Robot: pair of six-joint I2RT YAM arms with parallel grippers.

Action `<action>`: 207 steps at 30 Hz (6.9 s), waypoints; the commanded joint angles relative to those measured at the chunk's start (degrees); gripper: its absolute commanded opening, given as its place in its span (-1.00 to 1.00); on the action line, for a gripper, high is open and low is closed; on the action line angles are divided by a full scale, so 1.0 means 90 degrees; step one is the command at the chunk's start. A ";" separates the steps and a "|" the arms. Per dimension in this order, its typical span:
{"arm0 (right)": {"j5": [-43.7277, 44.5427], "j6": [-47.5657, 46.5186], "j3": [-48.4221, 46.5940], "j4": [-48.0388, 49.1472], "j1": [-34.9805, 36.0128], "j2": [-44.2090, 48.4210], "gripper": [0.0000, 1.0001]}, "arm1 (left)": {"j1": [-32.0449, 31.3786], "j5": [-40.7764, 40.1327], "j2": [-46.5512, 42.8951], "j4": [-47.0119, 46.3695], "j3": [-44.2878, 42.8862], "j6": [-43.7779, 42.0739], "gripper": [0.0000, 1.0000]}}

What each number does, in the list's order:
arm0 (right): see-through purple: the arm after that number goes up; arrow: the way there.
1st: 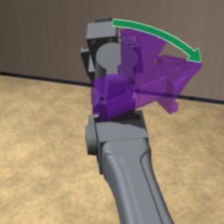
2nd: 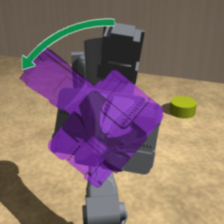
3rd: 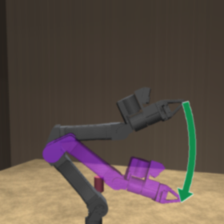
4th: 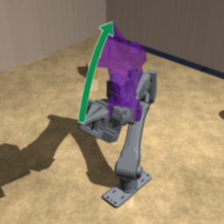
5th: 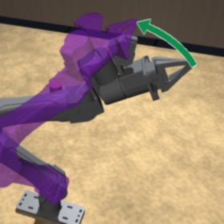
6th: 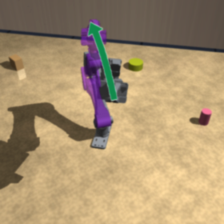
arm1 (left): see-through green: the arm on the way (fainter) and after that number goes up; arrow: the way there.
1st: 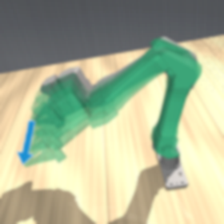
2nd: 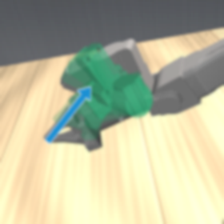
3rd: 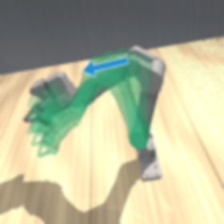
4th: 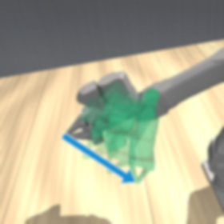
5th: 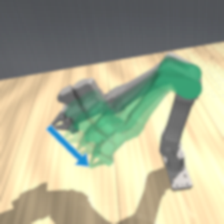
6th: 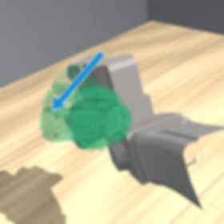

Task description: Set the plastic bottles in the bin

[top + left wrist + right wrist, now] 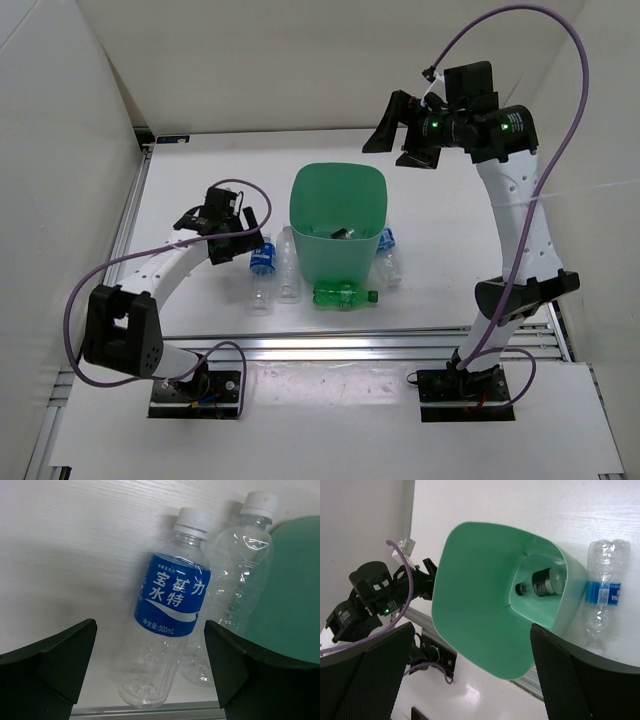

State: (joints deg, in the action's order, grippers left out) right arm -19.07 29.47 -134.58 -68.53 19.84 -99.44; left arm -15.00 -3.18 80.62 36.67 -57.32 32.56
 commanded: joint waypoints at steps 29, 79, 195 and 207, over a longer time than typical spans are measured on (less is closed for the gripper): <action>-0.0674 -0.0394 0.0851 -0.0266 -0.0436 0.0218 0.98 | -0.0451 -0.1141 -0.0374 0.0439 -0.3423 -0.0539 0.05; 0.0381 -0.0941 0.5716 0.2722 -0.0895 -0.2066 0.30 | -0.1654 -0.1531 -0.1780 0.1599 -0.1912 0.0445 1.00; 0.1614 -0.0461 0.3672 0.1362 0.0872 0.2747 1.00 | -0.2903 -0.1862 -0.0207 0.0555 -0.5730 -0.1751 1.00; 0.2752 -0.4123 0.3682 0.1462 0.5467 0.1372 0.97 | -0.1732 -0.3884 -0.1945 0.1501 -0.3349 -0.0923 1.00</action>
State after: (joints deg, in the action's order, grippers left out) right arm -0.75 3.05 -103.88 -54.43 62.72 -83.24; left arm -32.88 -33.82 63.02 44.34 -90.74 21.21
